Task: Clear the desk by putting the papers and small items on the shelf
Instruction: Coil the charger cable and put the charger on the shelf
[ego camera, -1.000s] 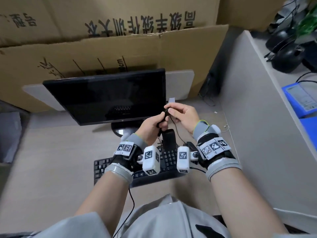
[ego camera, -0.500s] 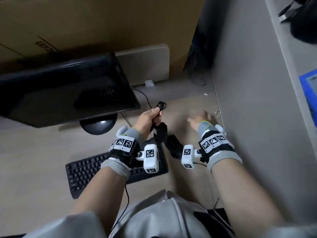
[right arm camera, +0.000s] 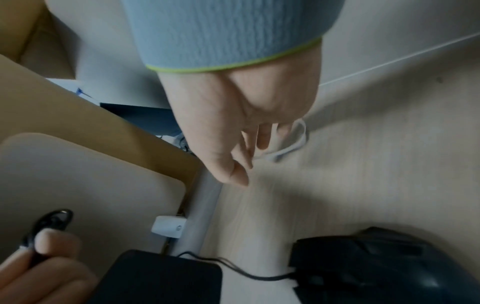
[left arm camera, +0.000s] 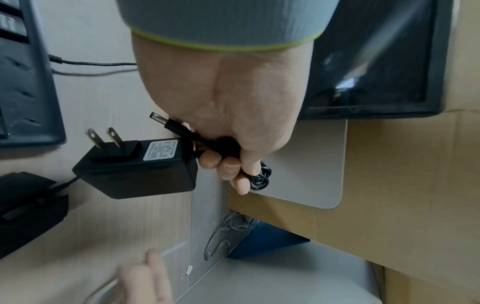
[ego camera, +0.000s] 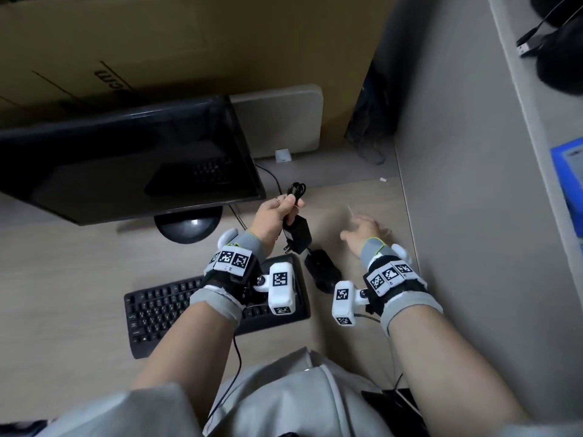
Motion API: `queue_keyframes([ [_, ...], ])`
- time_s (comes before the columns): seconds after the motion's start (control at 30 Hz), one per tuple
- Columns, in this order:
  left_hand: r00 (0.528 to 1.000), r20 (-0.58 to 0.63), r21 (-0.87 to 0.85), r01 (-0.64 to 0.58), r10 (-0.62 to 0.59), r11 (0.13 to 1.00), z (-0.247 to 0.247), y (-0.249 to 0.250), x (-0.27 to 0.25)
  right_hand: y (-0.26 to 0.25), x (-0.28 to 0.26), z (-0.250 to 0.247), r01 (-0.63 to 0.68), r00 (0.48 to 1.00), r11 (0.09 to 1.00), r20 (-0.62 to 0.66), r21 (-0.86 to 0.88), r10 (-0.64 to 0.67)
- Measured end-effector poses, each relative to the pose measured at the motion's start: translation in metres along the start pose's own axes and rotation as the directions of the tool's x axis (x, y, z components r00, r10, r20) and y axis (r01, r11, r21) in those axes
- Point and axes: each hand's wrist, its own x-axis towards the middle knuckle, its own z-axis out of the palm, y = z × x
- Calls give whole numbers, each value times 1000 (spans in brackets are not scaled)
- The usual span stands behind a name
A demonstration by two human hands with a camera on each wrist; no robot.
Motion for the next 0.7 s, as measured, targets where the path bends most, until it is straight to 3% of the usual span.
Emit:
queue_keyframes([
  [0.17, 997, -68, -81, 28, -34, 996, -17, 14, -27, -54, -49, -17, 256, 966, 871, -87, 419, -243],
  [0.3, 990, -139, -253, -29, -7, 967, -28, 23, -54, -95, -95, -24, 332, 923, 709, -58, 622, -380],
  [0.43, 991, -136, -347, -49, 2, 936, -46, 30, -89, -118, -140, -11, 391, 838, 640, 31, 661, -544],
  [0.7, 987, -52, -311, -161, 152, 937, -96, 36, -157, -137, -221, 25, 520, 728, 679, 147, 519, -670],
])
